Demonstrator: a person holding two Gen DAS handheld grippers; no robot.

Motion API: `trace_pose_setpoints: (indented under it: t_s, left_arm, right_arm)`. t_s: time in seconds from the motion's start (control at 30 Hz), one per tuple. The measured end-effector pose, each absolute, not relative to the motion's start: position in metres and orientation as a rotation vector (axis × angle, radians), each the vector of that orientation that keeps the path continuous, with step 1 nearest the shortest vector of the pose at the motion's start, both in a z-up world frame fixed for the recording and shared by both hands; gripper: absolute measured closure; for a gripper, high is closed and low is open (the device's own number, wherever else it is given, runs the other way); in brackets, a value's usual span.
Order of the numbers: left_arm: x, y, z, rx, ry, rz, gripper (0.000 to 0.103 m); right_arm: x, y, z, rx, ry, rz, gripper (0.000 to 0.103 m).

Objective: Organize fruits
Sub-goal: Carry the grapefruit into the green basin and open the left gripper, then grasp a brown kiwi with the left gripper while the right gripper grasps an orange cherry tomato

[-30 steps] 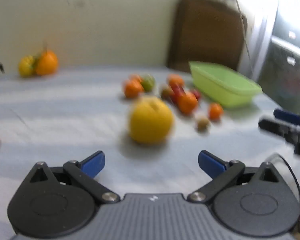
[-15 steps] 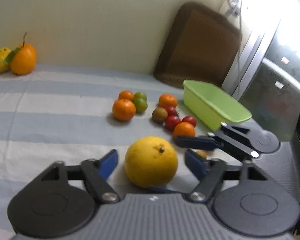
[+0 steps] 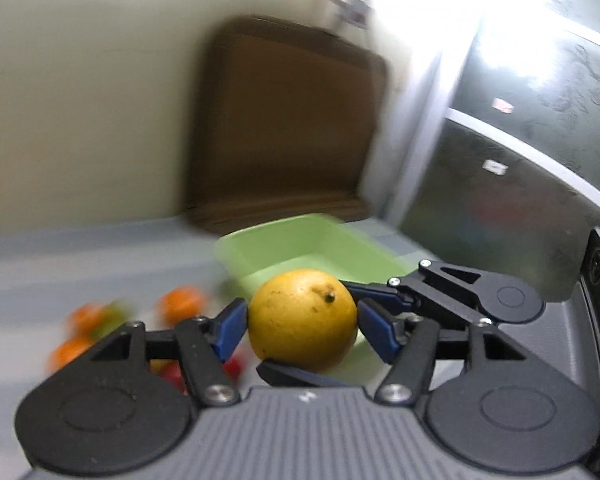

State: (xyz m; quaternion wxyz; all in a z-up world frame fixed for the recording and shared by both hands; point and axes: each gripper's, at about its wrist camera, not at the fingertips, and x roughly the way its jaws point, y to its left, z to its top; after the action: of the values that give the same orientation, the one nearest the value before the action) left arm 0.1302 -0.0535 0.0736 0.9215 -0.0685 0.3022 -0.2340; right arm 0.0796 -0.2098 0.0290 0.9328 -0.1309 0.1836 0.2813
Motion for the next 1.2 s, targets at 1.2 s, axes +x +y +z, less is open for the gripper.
trace_pose_setpoints:
  t_s: [1.2]
  left_arm:
    - [0.047, -0.029, 0.019, -0.002, 0.685, -0.388, 0.050]
  right_arm:
    - [0.061, -0.239, -0.006, -0.041, 0.510, 0.631, 0.056]
